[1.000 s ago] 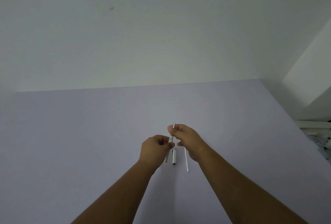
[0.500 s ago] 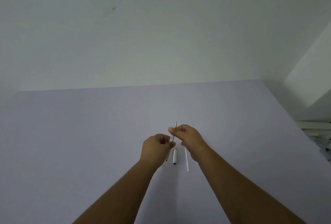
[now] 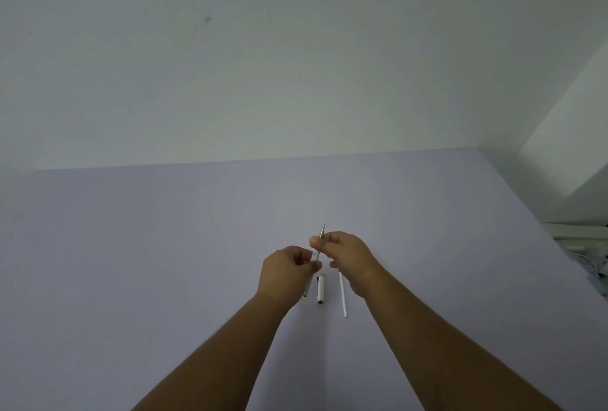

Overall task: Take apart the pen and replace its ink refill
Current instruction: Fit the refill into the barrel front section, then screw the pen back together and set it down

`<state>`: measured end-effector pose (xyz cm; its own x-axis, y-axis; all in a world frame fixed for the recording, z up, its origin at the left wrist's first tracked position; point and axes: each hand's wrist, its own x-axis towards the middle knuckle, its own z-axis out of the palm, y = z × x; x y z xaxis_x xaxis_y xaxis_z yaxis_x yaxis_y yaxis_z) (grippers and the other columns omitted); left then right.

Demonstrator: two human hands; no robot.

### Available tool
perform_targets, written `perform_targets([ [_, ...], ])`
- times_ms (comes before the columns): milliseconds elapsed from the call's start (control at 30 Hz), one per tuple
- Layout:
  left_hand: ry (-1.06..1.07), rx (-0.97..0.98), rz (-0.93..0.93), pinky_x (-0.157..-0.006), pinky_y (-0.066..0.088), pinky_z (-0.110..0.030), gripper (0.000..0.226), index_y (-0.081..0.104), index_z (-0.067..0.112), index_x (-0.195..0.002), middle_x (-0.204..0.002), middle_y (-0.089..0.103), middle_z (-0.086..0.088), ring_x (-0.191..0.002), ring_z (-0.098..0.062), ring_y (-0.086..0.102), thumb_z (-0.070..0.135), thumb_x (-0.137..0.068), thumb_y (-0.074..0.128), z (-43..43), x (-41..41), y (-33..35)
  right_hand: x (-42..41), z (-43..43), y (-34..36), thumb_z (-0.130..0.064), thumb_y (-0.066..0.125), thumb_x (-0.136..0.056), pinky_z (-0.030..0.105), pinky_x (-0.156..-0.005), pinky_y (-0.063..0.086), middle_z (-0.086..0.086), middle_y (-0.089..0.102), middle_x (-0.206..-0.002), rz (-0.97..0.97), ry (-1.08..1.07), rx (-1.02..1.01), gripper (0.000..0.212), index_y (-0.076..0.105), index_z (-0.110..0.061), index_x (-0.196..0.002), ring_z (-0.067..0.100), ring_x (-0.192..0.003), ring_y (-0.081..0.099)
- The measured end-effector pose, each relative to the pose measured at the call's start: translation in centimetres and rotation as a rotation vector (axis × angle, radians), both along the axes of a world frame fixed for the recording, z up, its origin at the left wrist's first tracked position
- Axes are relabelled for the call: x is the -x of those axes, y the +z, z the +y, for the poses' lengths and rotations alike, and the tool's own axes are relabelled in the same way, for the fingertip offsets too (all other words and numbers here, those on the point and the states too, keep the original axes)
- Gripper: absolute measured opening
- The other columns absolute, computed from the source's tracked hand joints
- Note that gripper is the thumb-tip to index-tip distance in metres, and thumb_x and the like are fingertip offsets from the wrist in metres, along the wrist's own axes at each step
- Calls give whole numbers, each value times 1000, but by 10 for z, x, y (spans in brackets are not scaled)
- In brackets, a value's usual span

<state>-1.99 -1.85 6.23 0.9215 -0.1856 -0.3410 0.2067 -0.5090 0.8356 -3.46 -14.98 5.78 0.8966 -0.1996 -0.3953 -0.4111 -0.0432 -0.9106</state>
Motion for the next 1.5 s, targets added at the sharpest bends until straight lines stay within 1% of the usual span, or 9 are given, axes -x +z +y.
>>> perform_targets([
  [200, 1, -15, -10, -75, 55, -33, 14, 67, 13, -93, -85, 65, -3, -82, -24, 65, 22, -84, 69, -1, -2, -2, 0, -1, 4, -32, 59, -90, 23, -75, 44, -10, 66, -100, -3, 24, -43, 20, 69, -20, -102, 6, -94, 58],
  [400, -7, -194, -150, -72, 45, -27, 20, 67, 12, -101, -90, 65, 1, -80, -16, 58, 27, -88, 61, -4, -1, -6, -9, 6, 2, -28, 66, -84, 29, -86, 39, 0, 68, -99, 9, -71, 86, 26, 73, -11, -103, 15, -97, 58],
  [567, 53, -146, -40, -66, 49, -26, 14, 68, 15, -91, -76, 63, 5, -69, -13, 58, 25, -83, 68, 4, -7, -13, -11, 1, -12, -39, 62, -87, 38, -100, 45, -2, 67, -113, 75, 12, 40, 34, 69, -17, -112, 16, -107, 57],
  [800, 137, 47, 204, -78, 60, -39, 12, 67, 9, -78, -84, 72, -13, -72, -22, 65, 16, -75, 77, 21, -11, -32, -7, 2, -66, -23, 57, -85, 31, -78, 48, 11, 68, -100, 257, 107, 631, 8, 58, -15, -86, 27, -93, 63],
  [1067, 160, 157, 321, -65, 58, -27, 17, 67, 4, -86, -86, 73, -11, -71, -21, 68, 12, -76, 77, 29, -11, -38, -8, 21, -92, -18, 48, -91, 35, -86, 50, 17, 64, -115, 281, 137, 794, 24, 52, -4, -110, 33, -107, 62],
  [1200, 138, 157, 325, -79, 59, -40, 16, 67, 4, -82, -81, 70, -11, -73, -23, 64, 12, -74, 79, 32, -11, -39, -13, 19, -80, -26, 57, -88, 33, -86, 51, 10, 69, -106, 246, -20, 576, 28, 62, -7, -109, 28, -98, 66],
  [1300, 122, 184, 359, -74, 59, -37, 17, 66, 3, -82, -77, 66, -13, -70, -24, 62, 10, -74, 79, 33, -11, -36, -25, 12, -58, -21, 59, -89, 38, -77, 56, 5, 67, -68, 124, -224, 86, 20, 68, -13, -73, 19, -64, 61],
  [1400, 91, 176, 374, -64, 59, -30, 15, 65, 7, -77, -77, 67, -12, -69, -23, 63, 11, -75, 79, 31, -10, -31, -35, 3, -33, -10, 60, -90, 27, -65, 53, 9, 66, -72, 31, -358, -316, 13, 66, -8, -78, 18, -66, 61],
  [1500, 59, 176, 388, -63, 58, -28, 13, 65, 9, -75, -79, 68, -12, -70, -23, 63, 11, -75, 79, 27, -7, -25, -37, -1, -16, -8, 58, -91, 24, -64, 53, 8, 67, -76, -6, -305, -339, 10, 66, -7, -84, 16, -68, 62],
])
